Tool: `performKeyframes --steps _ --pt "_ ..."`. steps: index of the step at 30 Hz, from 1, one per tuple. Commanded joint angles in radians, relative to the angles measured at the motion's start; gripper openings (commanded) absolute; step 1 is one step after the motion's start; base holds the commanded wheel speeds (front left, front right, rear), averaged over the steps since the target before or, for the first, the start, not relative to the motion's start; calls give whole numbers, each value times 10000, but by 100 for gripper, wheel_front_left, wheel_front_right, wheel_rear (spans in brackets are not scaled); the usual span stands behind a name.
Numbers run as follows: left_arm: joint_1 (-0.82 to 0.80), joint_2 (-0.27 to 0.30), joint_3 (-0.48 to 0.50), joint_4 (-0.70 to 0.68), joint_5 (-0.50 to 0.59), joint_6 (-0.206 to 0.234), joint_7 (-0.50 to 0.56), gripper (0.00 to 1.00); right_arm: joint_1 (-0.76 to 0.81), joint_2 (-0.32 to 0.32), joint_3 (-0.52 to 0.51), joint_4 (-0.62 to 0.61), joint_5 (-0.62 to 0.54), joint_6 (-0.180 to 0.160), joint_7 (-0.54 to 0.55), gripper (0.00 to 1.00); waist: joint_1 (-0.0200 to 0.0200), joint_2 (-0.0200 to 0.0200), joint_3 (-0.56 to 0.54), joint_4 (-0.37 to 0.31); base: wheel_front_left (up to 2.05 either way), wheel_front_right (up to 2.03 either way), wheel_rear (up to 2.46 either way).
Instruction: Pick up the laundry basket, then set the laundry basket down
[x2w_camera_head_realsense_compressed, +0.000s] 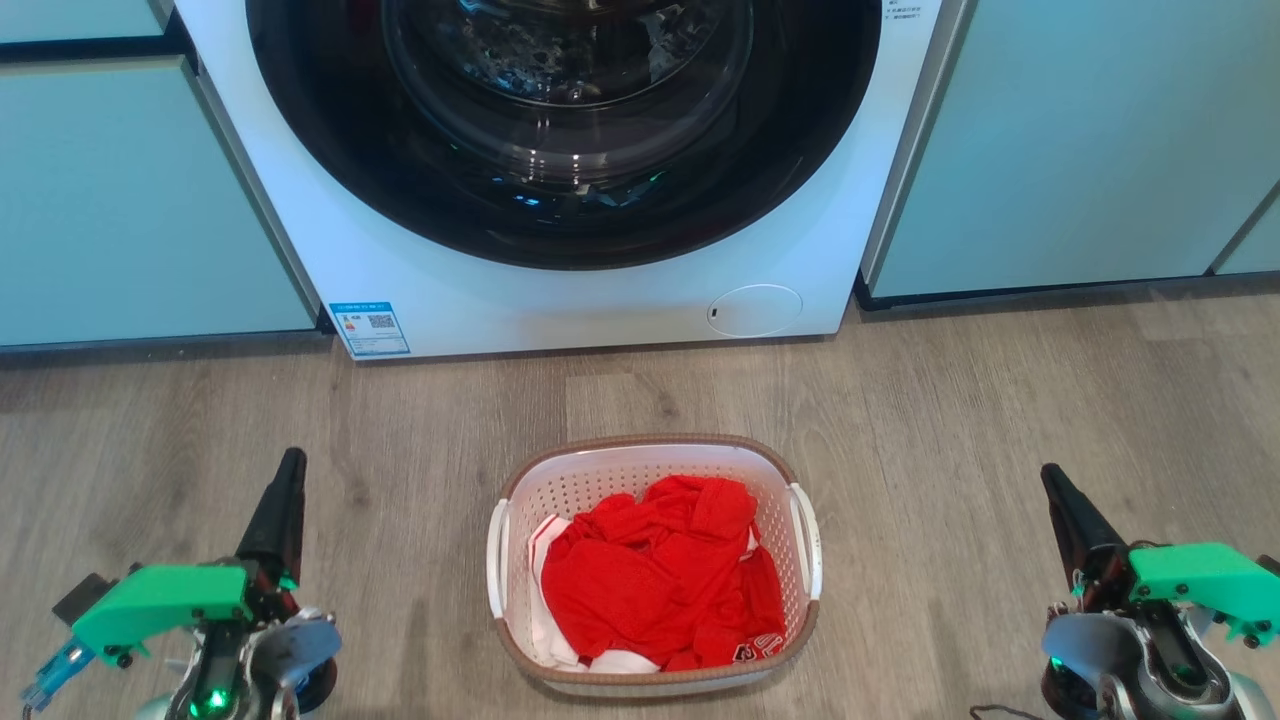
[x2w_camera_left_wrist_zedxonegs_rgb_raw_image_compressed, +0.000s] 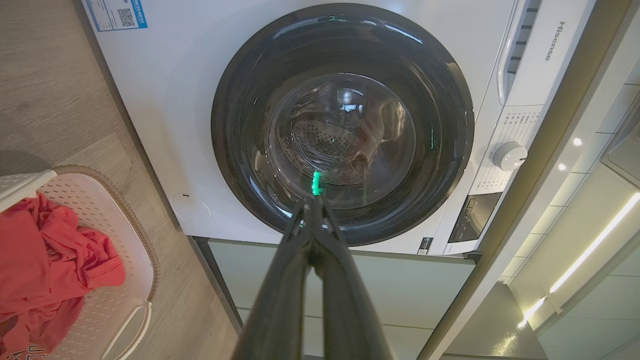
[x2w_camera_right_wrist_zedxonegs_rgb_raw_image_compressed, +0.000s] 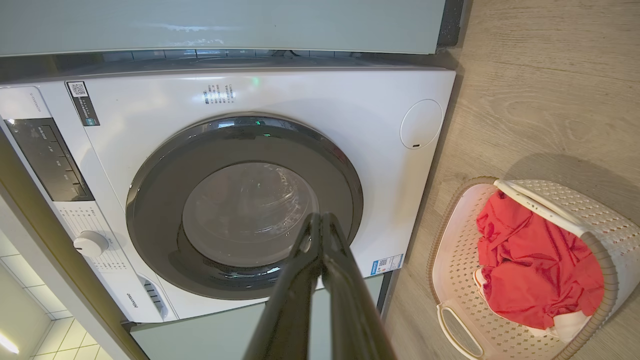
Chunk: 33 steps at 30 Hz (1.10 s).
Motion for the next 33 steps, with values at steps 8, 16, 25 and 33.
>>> performKeyframes --steps 8,16,25,33 --pt "-552 79 359 -293 91 -67 75 0 -491 -70 167 -349 -110 62 82 0 0 -1 0 0 0 0 0" --pt "-552 79 359 -293 91 -67 75 0 -491 -70 168 -349 -109 62 81 0 0 -1 0 0 0 0 0" --pt "-552 79 358 -294 90 -67 74 0 -491 -70 170 -349 -108 62 80 0 0 -1 0 0 0 0 0" --pt "-552 79 358 -294 90 -67 74 0 -491 -70 171 -349 -107 62 79 0 0 -1 0 0 0 0 0"
